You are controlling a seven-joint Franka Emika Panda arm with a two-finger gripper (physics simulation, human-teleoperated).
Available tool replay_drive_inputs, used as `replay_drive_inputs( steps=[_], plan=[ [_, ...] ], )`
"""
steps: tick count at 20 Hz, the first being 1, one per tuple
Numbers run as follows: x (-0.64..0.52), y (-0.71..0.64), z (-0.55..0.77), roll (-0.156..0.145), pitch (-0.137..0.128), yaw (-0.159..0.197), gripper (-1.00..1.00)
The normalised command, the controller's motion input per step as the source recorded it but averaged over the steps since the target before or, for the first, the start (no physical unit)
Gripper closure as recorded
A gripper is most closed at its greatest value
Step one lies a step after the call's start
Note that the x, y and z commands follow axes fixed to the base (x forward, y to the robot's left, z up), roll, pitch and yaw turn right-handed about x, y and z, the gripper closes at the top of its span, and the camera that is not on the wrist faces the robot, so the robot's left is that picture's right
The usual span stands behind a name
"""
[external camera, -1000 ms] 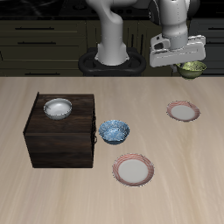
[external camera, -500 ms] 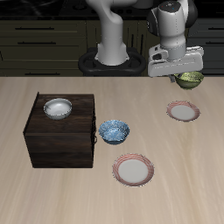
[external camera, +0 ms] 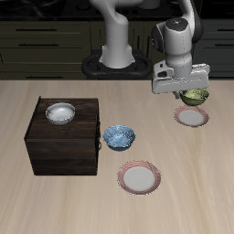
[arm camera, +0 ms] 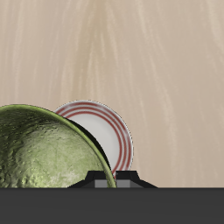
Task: Place the green bowl onto the plate that is on the left side of the table
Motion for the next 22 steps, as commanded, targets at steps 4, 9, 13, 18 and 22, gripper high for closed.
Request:
replay_drive_inputs(
  steps=[4,9,13,18,22],
  plan=[
    [0.07,-0.03,-0.40,-0.015,0.051,0.004,1.00],
    [0.05,-0.01,-0.28,-0.011,0.038,0.013,1.00],
    [0.01,-0.02,-0.32,-0.005,0.059,0.002,1.00],
    [-0.14,0.07,-0.27,0.020,0.055,0.037,1.00],
    [-0.17,0.11,-0.24,0.046,0.108,0.006,-1.00]
  ],
)
